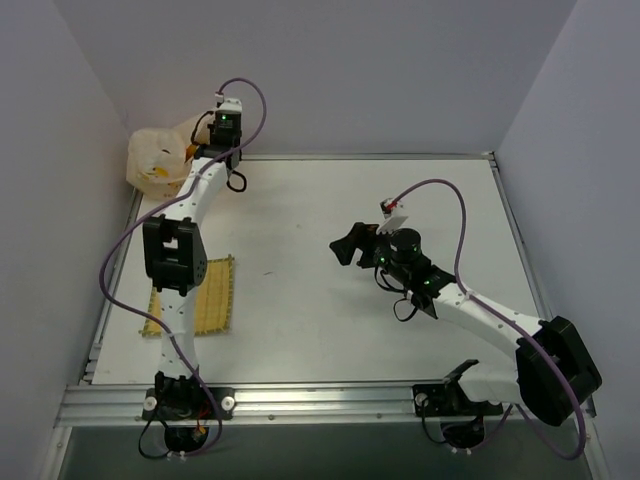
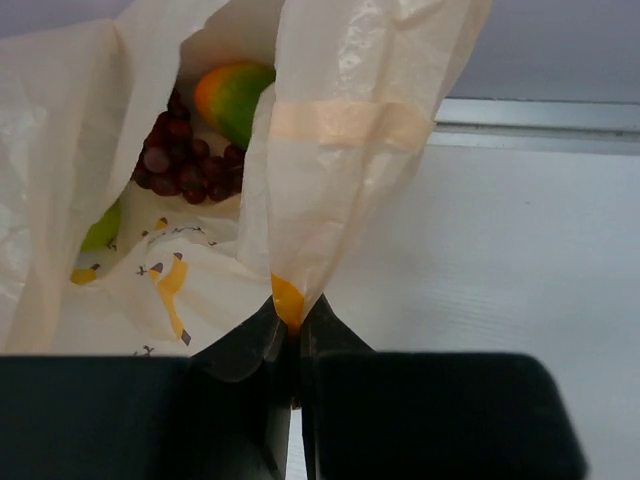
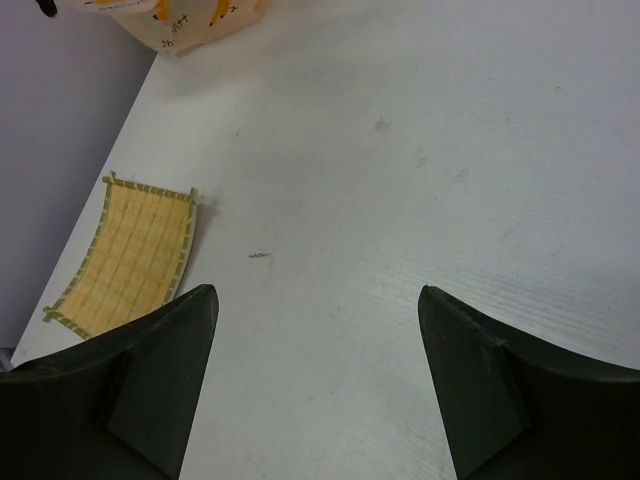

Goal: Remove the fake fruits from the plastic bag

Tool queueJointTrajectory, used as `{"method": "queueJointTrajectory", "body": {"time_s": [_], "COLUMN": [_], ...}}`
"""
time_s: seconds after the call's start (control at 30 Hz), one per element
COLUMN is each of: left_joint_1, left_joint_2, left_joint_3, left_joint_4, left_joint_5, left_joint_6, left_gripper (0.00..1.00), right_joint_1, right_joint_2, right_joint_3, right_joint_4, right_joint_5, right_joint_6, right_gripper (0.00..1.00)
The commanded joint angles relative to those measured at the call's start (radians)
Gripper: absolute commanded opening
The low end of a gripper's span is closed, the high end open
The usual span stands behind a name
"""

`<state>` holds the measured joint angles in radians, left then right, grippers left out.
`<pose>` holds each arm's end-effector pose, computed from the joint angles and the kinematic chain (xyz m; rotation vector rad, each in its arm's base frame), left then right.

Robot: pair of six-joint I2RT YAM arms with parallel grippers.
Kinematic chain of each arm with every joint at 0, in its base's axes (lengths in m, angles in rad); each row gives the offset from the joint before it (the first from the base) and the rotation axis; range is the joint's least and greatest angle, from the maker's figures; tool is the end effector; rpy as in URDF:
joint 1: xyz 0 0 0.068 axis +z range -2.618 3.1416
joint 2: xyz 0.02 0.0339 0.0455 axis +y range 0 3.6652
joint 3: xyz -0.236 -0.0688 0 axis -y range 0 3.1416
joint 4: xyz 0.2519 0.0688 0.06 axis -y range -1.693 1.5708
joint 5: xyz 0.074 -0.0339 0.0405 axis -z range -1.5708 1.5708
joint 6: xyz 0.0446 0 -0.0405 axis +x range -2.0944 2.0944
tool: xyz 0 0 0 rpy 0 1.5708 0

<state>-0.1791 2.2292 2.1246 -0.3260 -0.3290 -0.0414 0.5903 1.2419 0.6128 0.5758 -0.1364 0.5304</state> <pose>0.5209 -0.0797 0.2850 -0.0736 1.9802 0.1861 0.2465 0.1725 0.2308 -0.1619 1.7060 0.9606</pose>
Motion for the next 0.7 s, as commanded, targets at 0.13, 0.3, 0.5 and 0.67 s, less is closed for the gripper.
{"method": "queueJointTrajectory", "body": {"time_s": [0.13,0.3,0.5,0.67], "left_joint_1": [-0.074,-0.123,-0.178,-0.259], "left_joint_2": [-0.296,-0.446,-0.614,-0.787], "left_joint_3": [-0.325,-0.593,-0.923,-1.164], "left_joint_4": [0.146,0.223,0.278,0.309], "left_joint_5": [0.119,0.136,0.111,0.03], "left_joint_6": [-0.191,-0.451,-0.69,-0.73], "left_gripper": [0.02,0.02,0.02,0.18], "right_joint_1": [0.003,0.019,0.037,0.066], "right_joint_2": [-0.024,0.002,0.028,0.071], "right_joint_3": [0.015,0.016,0.01,0.025], "right_joint_4": [0.048,0.062,0.067,0.078], "right_joint_5": [0.009,0.029,0.063,0.081], "right_joint_6": [0.031,0.055,0.072,0.066], "right_gripper": [0.77,0.77,0.78,0.83]}}
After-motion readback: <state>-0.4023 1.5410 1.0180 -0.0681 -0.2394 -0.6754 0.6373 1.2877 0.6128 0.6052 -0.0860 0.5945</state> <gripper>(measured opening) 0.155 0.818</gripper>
